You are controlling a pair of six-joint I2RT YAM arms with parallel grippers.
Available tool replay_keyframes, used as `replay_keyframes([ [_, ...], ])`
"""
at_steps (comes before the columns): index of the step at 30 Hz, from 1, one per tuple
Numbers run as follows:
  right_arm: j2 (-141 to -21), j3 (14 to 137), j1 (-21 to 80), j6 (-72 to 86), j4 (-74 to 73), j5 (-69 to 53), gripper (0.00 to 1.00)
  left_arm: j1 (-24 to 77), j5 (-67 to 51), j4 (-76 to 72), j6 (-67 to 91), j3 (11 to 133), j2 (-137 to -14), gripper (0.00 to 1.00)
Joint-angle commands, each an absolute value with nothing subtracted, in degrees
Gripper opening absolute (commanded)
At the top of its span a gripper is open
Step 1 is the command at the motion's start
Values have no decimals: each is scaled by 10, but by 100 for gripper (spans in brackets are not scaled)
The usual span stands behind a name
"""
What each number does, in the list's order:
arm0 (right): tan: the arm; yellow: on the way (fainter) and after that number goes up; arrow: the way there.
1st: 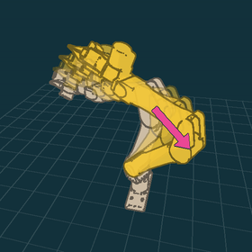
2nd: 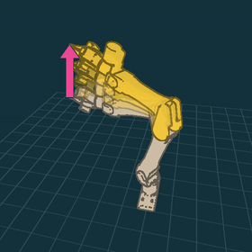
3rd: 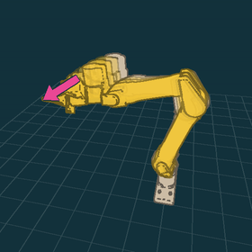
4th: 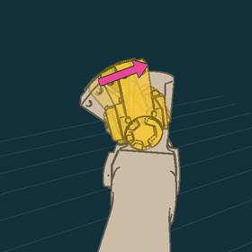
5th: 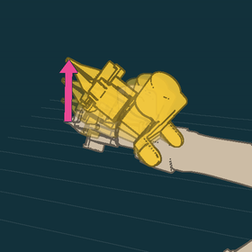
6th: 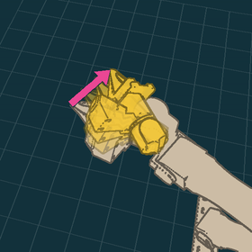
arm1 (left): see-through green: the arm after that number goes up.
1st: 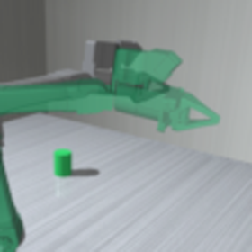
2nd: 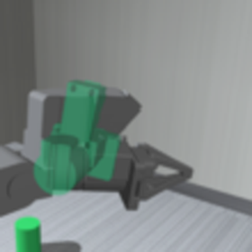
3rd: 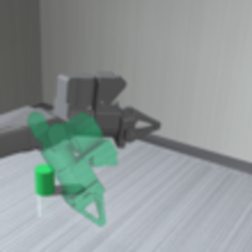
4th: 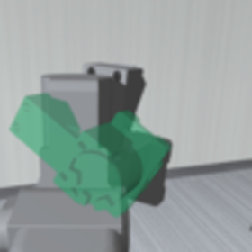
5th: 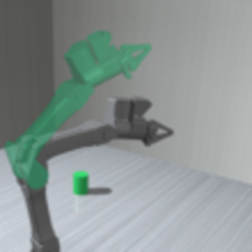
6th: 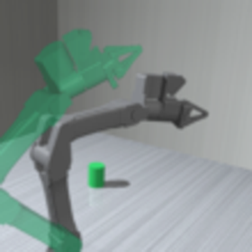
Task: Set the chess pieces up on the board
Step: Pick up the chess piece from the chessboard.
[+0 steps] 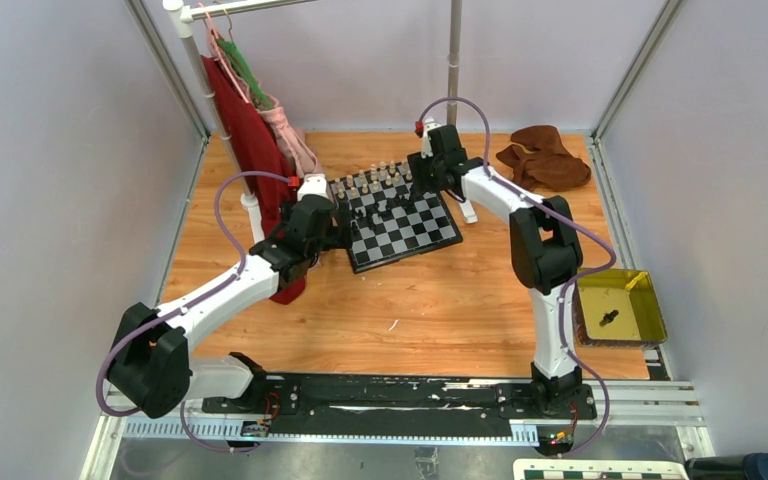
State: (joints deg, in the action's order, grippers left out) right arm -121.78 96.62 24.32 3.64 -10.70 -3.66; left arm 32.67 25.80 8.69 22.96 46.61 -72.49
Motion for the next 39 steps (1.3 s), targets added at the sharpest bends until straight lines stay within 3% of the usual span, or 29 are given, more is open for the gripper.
replay_keyframes([
  [1,-1240,988,238,43,-108,-45,58,317,255,87,231,472,-717,100],
  [39,-1307,1052,238,28,-121,-44,43,296,249,85,233,464,-725,100],
])
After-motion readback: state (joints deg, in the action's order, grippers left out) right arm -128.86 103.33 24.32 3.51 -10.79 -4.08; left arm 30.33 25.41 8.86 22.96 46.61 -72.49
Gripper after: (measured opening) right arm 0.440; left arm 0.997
